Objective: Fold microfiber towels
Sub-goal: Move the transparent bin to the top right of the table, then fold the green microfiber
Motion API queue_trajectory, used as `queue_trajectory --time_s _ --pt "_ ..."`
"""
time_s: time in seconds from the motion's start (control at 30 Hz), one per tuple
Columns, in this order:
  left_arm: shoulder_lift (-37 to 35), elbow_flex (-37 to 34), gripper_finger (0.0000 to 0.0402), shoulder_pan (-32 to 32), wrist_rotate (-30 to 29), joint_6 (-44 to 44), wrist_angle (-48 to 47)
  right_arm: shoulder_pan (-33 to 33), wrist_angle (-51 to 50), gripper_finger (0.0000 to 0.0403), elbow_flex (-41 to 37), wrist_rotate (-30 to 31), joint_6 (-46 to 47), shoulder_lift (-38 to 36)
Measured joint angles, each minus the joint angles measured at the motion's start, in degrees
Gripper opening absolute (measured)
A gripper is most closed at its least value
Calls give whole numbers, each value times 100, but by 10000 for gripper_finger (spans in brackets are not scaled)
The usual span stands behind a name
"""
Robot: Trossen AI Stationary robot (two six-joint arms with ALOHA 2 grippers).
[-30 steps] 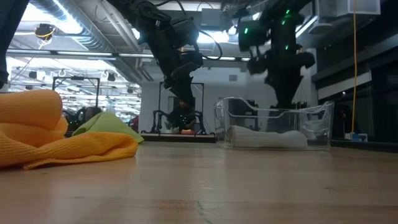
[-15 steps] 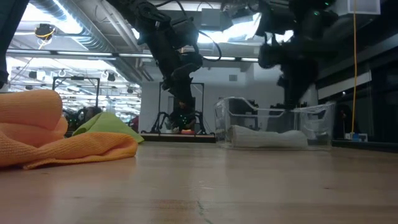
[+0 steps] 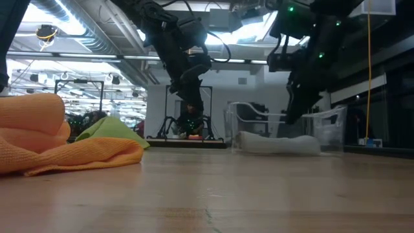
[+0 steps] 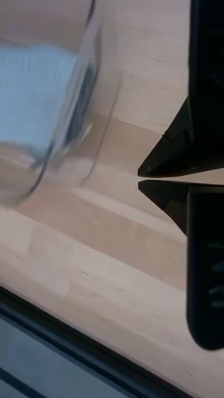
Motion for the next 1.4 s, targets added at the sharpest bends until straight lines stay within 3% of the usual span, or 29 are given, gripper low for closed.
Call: queue_trajectory --time_s 0.1,0.37,0.57,0.87,1.17,1.4 --pt "-4 0 14 0 0 -4 2 -264 156 124 0 378 -70 0" --pt "-520 -2 14 -109 -49 -36 -147 -1183 549 124 0 491 -1070 0" --pt "-1173 -1 14 -452 -400 -46 -532 -1362 316 124 2 662 -1644 -22" --pt "-1857 2 14 -1090 -705 -192 -839 -1404 -532 124 2 1939 -1640 -28" --pt "-2197 -4 14 -1685 -802 -453 -1163 -1291 -686 124 414 1799 -1233 -35" --pt "-2700 7 14 -2186 -1732 -989 -2178 -939 -832 124 1106 1514 -741 -74"
